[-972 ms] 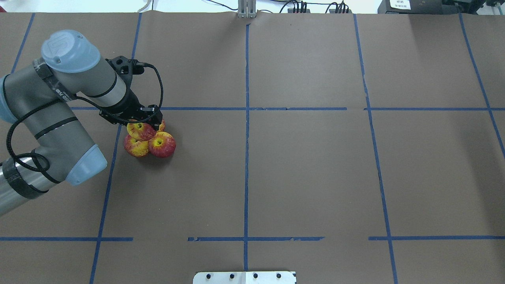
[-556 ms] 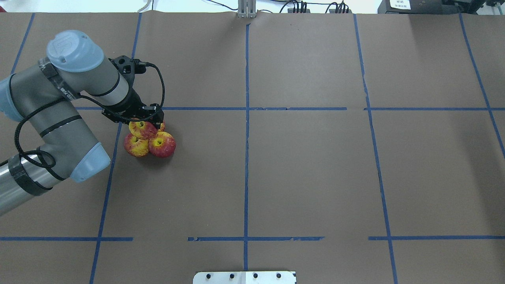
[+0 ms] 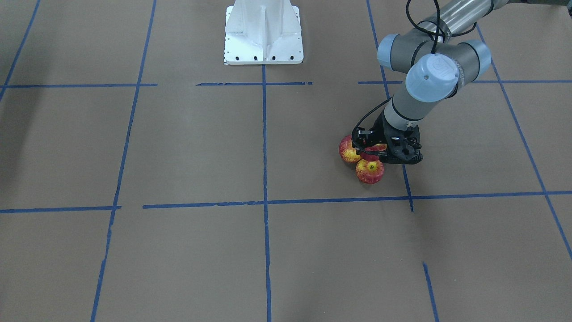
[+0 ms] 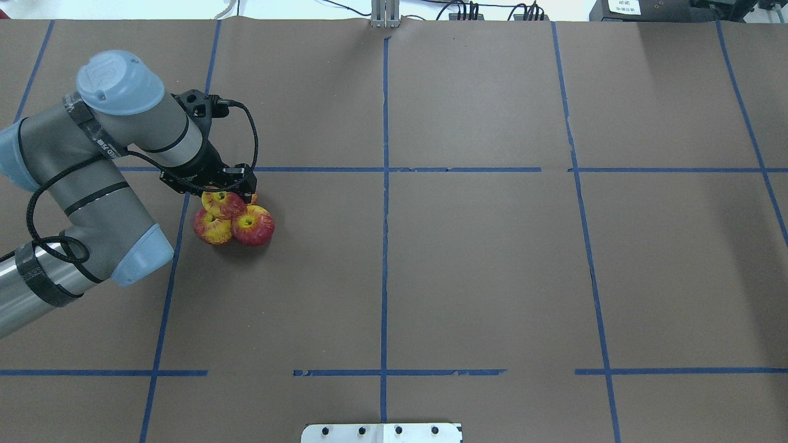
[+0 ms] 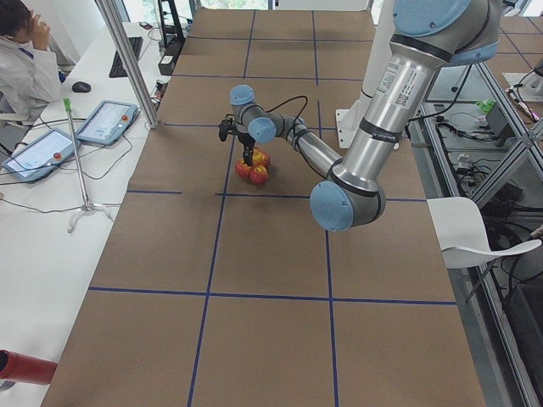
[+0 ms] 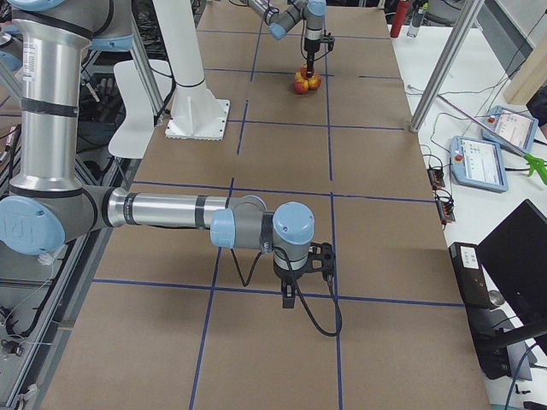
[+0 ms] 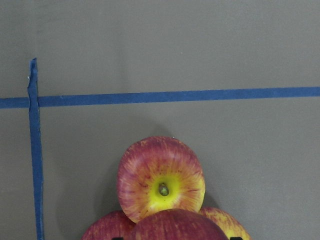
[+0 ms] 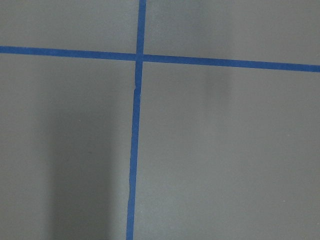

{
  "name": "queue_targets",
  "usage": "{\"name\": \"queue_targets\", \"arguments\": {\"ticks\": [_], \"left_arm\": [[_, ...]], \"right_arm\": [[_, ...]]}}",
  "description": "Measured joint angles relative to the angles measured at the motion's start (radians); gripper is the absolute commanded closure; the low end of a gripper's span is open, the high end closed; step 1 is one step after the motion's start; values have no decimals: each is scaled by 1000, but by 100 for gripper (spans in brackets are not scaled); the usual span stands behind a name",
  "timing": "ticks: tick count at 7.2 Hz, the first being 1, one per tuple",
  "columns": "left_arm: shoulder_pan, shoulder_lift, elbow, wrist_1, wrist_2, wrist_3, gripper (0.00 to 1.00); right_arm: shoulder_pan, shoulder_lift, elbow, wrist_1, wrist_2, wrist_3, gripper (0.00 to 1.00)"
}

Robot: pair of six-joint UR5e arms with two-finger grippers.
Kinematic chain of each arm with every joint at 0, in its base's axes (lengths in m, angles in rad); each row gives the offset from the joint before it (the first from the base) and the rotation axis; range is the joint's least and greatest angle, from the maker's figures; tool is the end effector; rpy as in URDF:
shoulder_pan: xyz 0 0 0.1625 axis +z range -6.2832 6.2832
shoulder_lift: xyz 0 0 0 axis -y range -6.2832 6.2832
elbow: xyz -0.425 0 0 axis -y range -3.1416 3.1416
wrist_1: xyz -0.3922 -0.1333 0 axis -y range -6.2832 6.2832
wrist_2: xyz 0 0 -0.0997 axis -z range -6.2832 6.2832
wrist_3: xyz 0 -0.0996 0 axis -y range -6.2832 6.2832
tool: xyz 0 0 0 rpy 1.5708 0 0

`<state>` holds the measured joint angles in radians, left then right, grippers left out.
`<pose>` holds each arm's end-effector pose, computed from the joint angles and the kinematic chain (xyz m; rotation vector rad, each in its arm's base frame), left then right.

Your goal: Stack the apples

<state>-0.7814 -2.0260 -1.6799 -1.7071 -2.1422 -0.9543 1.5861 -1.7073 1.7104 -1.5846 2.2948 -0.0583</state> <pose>0.4044 -0.5131 0.3342 0.0190 0.8722 0.0458 0.0739 -0.4322 0.6580 0.0164 -0.7239 -0.0372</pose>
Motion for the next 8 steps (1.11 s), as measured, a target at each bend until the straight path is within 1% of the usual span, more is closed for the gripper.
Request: {"name": "queue_targets", "arguments": {"ticks": [4, 5, 7, 8], "left_arm": [[-4, 10, -29, 4, 2, -6, 0], [-18, 13, -49, 6, 2, -5, 0], [-95, 51, -123, 10, 2, 42, 0], [-144, 97, -168, 12, -1, 124, 0]], "right_arm": [[0, 0, 0, 0, 0, -1, 0], [0, 0, 0, 0, 0, -1, 0], [0, 0, 0, 0, 0, -1, 0], [0, 0, 0, 0, 0, -1, 0]]}}
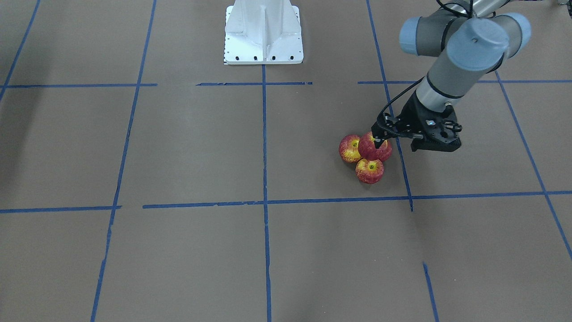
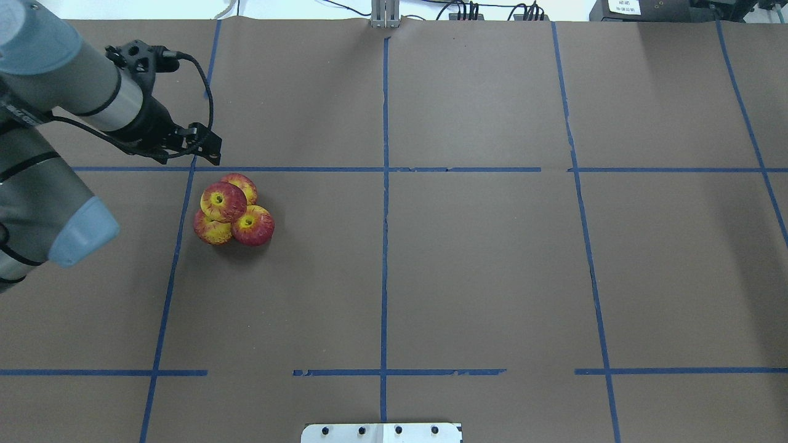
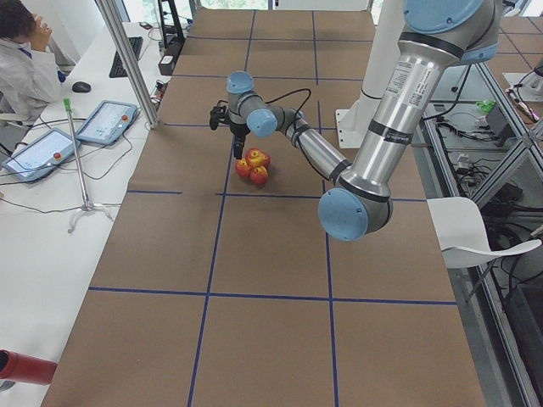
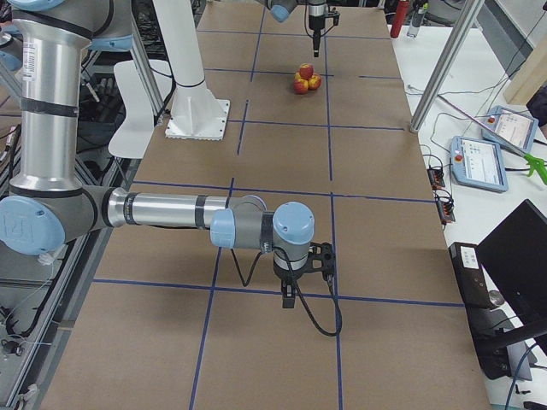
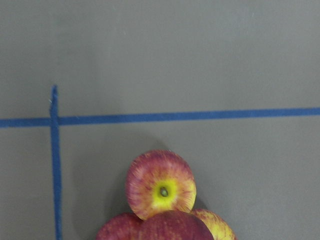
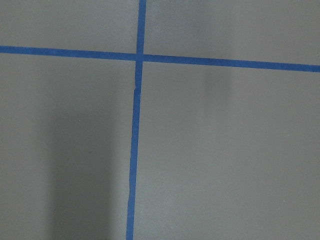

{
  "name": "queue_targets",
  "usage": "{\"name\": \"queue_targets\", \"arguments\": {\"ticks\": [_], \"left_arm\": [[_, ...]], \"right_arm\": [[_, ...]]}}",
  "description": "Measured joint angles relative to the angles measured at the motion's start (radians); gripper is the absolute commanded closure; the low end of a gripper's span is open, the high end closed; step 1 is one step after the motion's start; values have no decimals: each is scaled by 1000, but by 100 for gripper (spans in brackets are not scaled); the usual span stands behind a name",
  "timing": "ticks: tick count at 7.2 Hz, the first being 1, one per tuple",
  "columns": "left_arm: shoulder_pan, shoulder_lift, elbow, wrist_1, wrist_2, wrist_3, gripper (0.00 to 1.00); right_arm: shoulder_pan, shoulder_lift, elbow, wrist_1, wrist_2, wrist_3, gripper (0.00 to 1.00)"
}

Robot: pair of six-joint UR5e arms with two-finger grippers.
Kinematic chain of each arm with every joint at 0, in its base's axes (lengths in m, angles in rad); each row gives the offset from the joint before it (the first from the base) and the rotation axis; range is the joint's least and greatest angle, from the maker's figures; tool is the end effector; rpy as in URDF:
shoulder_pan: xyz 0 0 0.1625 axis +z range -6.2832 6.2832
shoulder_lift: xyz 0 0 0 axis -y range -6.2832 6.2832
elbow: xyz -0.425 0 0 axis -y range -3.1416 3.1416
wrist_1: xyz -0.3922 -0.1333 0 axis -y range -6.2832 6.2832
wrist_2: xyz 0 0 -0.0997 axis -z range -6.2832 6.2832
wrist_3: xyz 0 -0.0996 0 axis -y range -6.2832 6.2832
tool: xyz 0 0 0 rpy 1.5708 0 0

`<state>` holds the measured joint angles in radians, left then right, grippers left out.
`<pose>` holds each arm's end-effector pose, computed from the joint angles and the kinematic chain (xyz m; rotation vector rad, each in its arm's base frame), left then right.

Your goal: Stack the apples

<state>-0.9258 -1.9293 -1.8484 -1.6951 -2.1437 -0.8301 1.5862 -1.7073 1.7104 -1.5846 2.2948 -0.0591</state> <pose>0.2941 -0.5228 0.3194 0.1803 0.8983 0.0458 0.0740 -0.4322 0.6580 0.0167 -0.7239 -0.0379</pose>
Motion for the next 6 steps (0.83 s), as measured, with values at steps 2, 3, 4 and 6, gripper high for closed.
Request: {"name": "queue_targets", "arguments": {"ticks": [2, 3, 4, 6], "left_arm": [[-164, 131, -46, 3, -40, 285, 0], [-274, 208, -35, 4, -86, 493, 0], [-399, 269, 4, 16, -118, 714, 0], [-589, 299, 78, 122, -138, 977, 0]], "right_arm": [[0, 0, 0, 0, 0, 1, 0], [0, 0, 0, 0, 0, 1, 0], [0, 0, 0, 0, 0, 1, 0], [0, 0, 0, 0, 0, 0, 0]]}}
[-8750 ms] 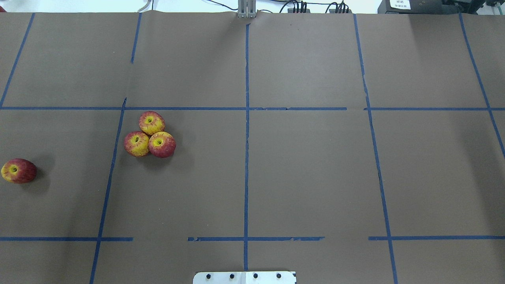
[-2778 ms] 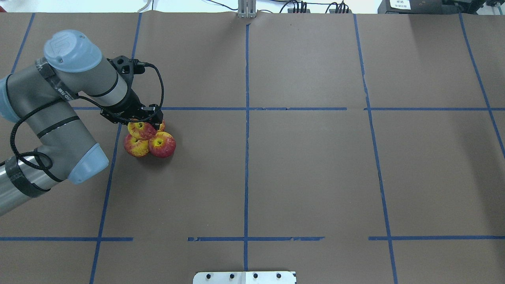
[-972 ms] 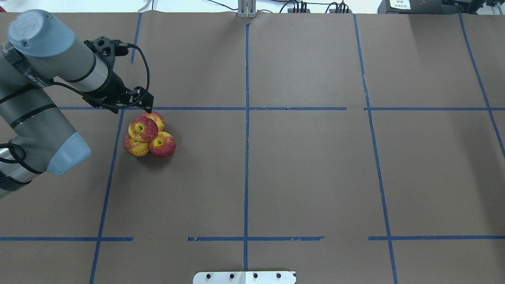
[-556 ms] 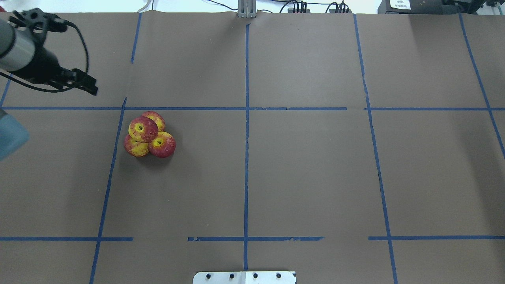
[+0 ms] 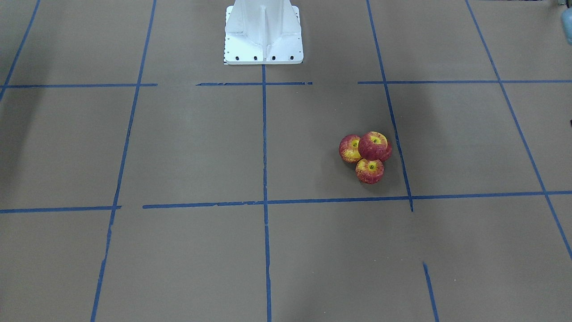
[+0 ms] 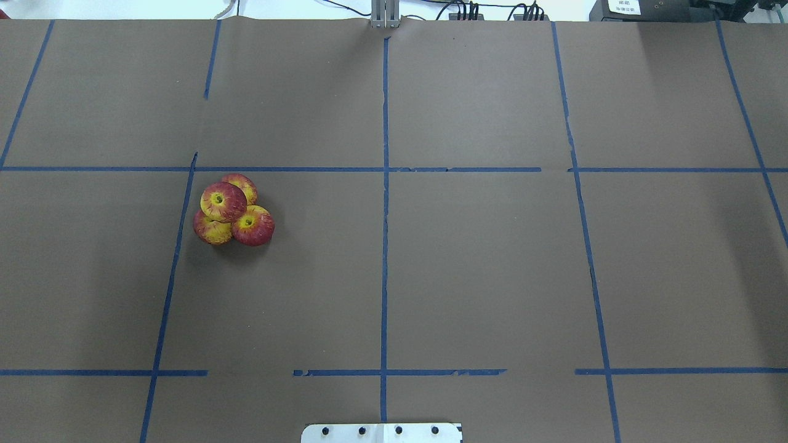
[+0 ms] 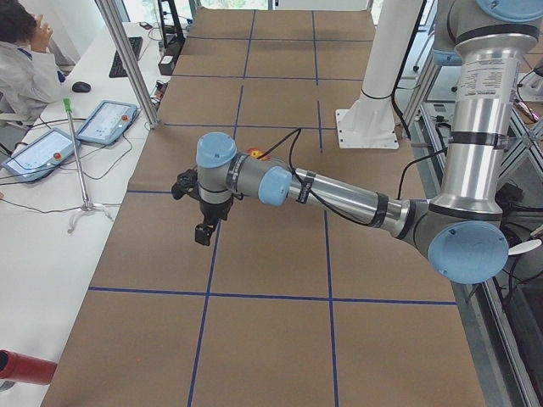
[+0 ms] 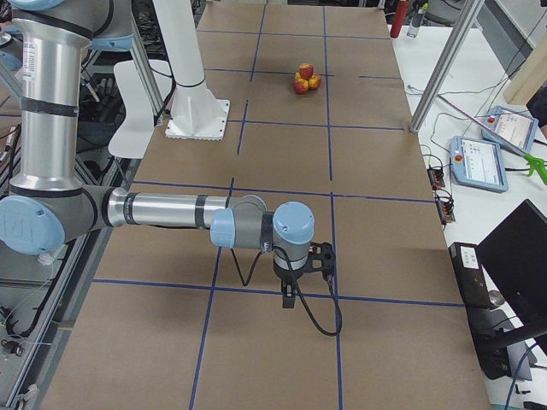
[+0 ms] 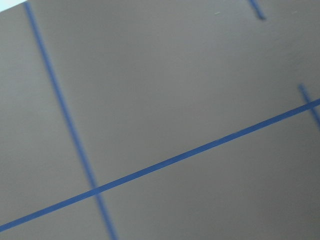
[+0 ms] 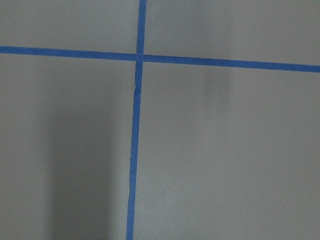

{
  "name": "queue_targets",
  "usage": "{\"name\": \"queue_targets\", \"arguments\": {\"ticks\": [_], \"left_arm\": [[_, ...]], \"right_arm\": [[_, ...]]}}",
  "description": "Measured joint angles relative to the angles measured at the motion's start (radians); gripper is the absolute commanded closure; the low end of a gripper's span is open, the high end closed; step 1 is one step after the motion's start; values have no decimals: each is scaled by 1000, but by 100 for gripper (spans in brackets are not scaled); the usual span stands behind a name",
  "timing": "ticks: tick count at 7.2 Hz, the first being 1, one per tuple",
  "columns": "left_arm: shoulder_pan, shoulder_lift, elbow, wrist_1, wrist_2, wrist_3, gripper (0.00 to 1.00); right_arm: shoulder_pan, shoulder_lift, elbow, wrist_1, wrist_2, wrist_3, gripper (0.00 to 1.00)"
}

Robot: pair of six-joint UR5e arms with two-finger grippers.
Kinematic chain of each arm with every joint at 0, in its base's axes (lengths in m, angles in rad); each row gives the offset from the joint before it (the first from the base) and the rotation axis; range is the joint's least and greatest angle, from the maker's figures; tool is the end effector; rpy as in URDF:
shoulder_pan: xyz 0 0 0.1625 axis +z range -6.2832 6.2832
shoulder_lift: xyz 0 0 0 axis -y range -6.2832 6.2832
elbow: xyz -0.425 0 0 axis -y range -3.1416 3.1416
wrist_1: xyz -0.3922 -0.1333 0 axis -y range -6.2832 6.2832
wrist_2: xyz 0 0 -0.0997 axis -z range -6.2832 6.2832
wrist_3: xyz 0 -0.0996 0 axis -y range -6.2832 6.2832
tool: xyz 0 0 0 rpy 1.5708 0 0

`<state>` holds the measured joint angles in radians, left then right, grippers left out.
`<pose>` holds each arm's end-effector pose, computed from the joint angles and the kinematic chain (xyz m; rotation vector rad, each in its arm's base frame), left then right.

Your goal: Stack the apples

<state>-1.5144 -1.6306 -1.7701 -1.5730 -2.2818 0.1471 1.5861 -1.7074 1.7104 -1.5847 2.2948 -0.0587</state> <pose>-0.0389 -0.5233 0.5334 0.2829 0.6971 0.2867 0.0739 -0.4321 0.6581 0.0164 -0.7239 -0.0375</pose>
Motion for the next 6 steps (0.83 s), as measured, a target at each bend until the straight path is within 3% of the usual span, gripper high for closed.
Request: {"name": "queue_targets", "arguments": {"ticks": [2, 6], "left_arm": [[-81, -7, 18, 82, -2, 57, 0], [-93, 5, 94, 26, 17, 58, 0]], "right_arm": [[0, 0, 0, 0, 0, -1, 0], [0, 0, 0, 0, 0, 0, 0]]}}
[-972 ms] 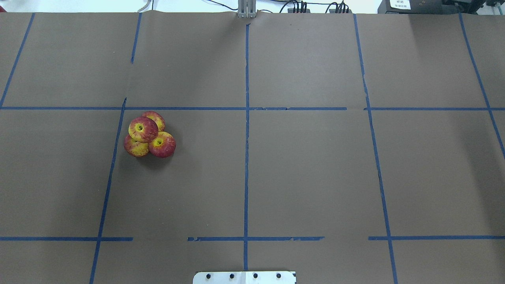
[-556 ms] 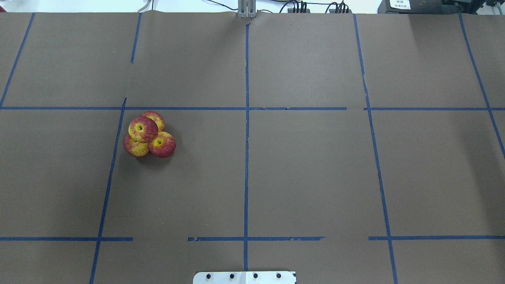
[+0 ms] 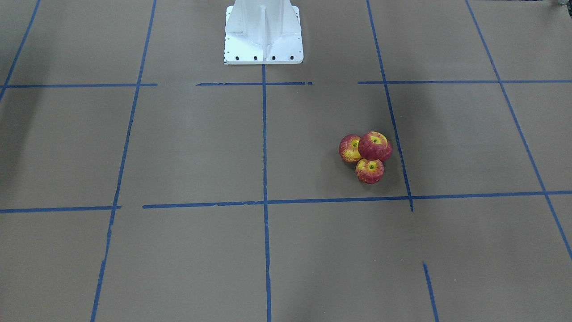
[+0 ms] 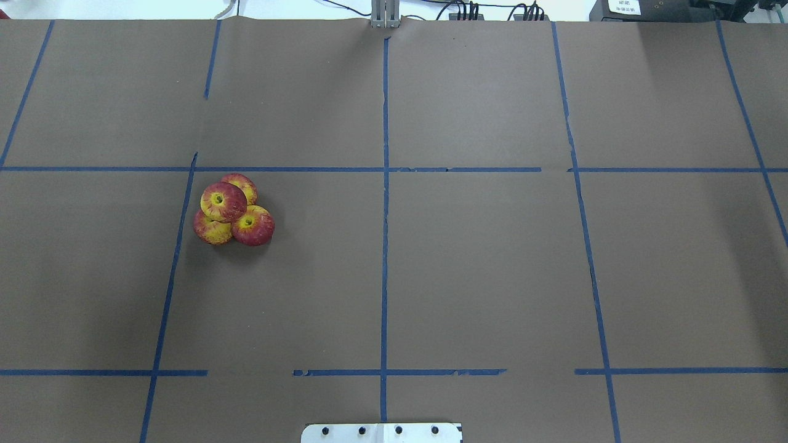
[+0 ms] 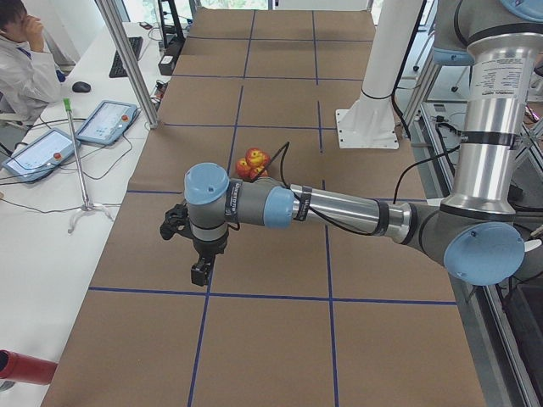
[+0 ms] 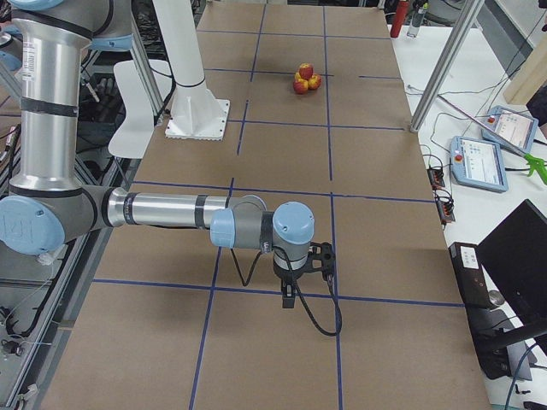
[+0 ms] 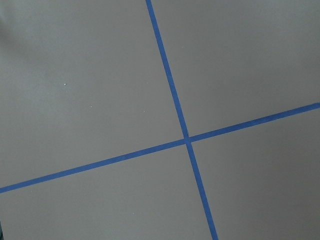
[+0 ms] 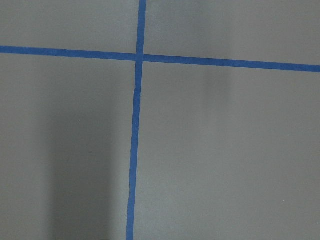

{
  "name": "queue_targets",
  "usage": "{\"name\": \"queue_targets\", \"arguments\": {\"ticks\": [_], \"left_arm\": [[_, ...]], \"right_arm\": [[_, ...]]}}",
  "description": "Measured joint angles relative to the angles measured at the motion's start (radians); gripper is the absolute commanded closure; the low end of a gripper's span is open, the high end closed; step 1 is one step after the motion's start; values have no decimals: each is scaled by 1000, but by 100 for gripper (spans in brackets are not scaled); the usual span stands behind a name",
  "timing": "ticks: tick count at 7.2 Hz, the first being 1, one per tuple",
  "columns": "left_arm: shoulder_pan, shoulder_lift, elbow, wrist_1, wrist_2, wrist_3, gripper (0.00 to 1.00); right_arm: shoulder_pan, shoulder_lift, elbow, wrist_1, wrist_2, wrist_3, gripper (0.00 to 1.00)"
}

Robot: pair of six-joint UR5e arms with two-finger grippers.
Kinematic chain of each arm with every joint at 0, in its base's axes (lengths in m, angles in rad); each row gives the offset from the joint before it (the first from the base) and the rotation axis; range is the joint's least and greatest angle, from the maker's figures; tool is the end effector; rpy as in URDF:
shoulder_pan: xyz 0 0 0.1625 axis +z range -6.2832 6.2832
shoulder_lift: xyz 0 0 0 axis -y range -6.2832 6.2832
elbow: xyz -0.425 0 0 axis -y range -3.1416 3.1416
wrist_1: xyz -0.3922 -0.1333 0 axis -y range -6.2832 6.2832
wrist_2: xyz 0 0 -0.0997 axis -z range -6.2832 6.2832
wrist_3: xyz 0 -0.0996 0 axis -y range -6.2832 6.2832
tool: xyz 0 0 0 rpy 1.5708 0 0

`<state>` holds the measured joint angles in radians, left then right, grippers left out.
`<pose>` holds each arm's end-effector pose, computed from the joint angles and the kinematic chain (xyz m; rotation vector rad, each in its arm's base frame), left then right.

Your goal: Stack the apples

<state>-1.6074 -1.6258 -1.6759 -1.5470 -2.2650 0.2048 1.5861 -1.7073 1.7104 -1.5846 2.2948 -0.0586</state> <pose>-0.0886 -0.5168 0.5866 0.2137 0.6735 0.2085 0.0739 -0.4322 0.6580 0.0165 -0.7239 -0.0375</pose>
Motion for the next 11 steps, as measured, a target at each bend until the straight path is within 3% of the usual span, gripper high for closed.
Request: {"name": "queue_targets", "arguments": {"ticks": [3, 6, 11], "left_arm": [[5, 21, 4, -43, -7, -4, 0], [44, 9, -26, 98, -59, 2, 0], [56, 5, -15, 111, -64, 2, 0]], "right_arm": [[0, 0, 0, 0, 0, -1, 0], [0, 0, 0, 0, 0, 0, 0], [0, 0, 0, 0, 0, 0, 0]]}}
